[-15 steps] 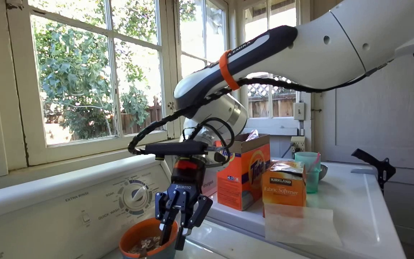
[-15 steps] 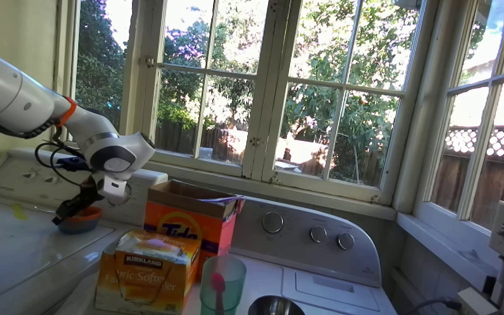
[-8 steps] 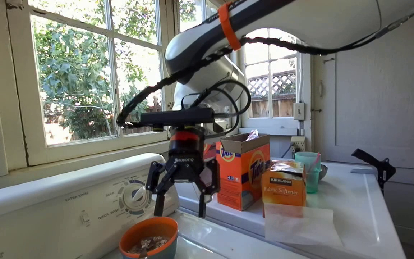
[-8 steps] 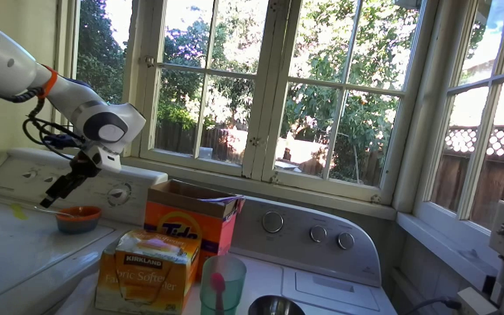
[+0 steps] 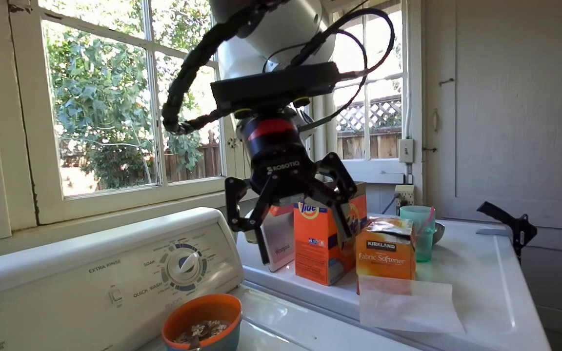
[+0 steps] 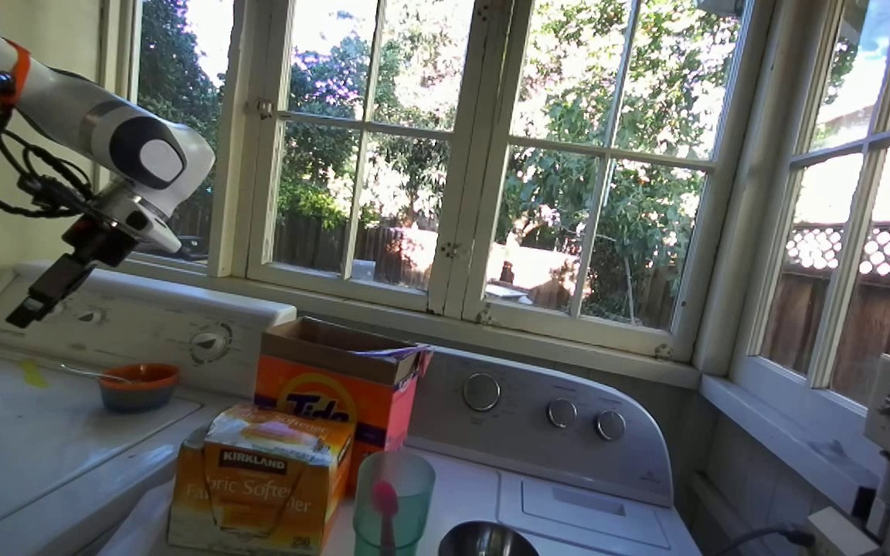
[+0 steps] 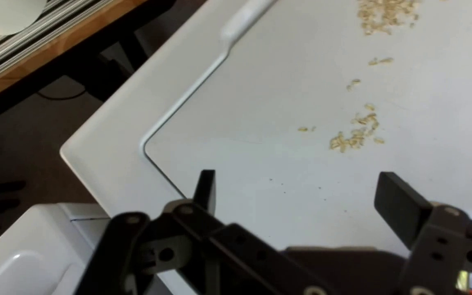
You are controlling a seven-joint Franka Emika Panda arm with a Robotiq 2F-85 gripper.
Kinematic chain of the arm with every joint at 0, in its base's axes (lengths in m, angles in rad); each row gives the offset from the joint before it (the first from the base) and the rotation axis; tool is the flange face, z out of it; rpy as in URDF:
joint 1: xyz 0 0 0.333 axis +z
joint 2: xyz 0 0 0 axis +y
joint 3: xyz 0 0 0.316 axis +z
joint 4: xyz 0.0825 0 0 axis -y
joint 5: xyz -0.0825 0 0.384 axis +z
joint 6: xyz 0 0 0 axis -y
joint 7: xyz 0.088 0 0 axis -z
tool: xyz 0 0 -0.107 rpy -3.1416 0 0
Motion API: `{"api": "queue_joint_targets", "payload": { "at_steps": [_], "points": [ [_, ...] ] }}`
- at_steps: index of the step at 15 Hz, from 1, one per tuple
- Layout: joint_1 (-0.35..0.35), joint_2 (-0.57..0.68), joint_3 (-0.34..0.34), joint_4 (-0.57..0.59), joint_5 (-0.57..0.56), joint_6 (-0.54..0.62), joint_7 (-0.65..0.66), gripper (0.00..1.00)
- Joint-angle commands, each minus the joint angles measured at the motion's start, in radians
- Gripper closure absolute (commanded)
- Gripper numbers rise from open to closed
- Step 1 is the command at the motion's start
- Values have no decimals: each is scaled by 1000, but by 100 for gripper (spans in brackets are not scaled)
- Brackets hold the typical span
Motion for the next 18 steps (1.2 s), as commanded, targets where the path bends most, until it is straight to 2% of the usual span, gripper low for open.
{"api": "queue_joint_targets", "payload": {
  "at_steps": [1,2,3,6,10,13,18],
  "points": [
    [31,-158,-25,-235,-105,54,-174,0],
    [35,-183,-25,-278,-133,80,-221,0],
    [35,-88,-30,-125,-75,9,-139,0],
    [39,-143,-31,-212,-108,40,-197,0],
    [41,-160,-33,-246,-122,56,-215,0],
    [33,-231,-30,-371,-183,180,-374,0],
    [-10,-373,-37,-626,-244,453,-624,0]
  ]
}}
